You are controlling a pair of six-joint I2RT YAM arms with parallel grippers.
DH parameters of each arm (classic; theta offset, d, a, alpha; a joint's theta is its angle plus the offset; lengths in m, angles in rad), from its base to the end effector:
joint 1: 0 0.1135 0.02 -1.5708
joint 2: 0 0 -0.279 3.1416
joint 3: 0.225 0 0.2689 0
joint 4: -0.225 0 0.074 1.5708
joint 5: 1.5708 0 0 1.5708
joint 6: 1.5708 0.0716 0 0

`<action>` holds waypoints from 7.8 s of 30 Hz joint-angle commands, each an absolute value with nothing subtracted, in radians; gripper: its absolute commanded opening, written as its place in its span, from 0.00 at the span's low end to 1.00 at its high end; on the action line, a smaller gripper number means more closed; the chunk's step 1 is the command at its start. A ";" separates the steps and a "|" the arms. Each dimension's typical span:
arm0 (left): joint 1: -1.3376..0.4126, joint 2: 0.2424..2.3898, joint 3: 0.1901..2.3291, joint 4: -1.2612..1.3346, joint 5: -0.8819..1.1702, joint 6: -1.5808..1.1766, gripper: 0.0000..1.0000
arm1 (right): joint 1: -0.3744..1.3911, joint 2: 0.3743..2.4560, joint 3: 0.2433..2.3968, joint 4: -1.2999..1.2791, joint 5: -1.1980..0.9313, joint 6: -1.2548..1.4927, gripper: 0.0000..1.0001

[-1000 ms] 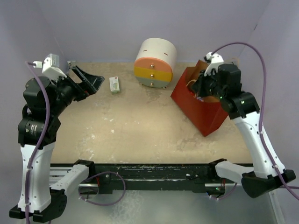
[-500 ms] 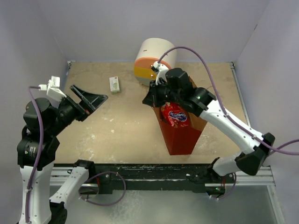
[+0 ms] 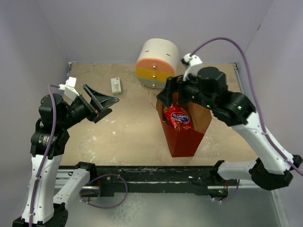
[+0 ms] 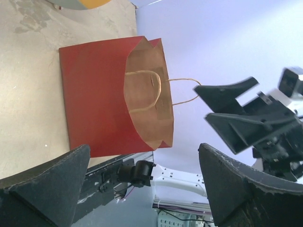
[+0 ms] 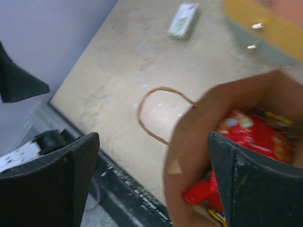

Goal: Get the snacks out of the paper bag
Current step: Adjust the paper bag at the center of the board, then take out the snack from the paper bag.

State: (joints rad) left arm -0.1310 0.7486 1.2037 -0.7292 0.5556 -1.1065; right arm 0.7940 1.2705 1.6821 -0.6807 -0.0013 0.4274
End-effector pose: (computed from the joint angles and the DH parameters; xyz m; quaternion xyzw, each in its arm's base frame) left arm 0.1482 -0.0576 0.4360 -0.2129 0.7547 -0.5149 0.3463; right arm 0.2061 0.2098 0.5012 -0.1454 0.7822 0.3478 0.4961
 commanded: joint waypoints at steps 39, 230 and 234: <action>-0.133 1.036 1.240 -0.575 0.833 -1.031 0.99 | 0.318 1.327 1.890 -0.925 0.401 0.036 0.00; -1.025 1.550 2.121 -0.548 -0.080 -0.102 0.00 | 0.456 1.057 1.520 -0.452 0.122 0.149 0.01; -1.025 1.585 2.220 -0.547 -0.075 -0.133 0.00 | 0.456 1.059 1.529 -0.469 0.174 0.143 0.00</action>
State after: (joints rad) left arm -1.0325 1.6108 2.0823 -0.6914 -0.0601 -0.0792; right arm 0.4572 1.0962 1.5097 -0.5617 0.1165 0.1505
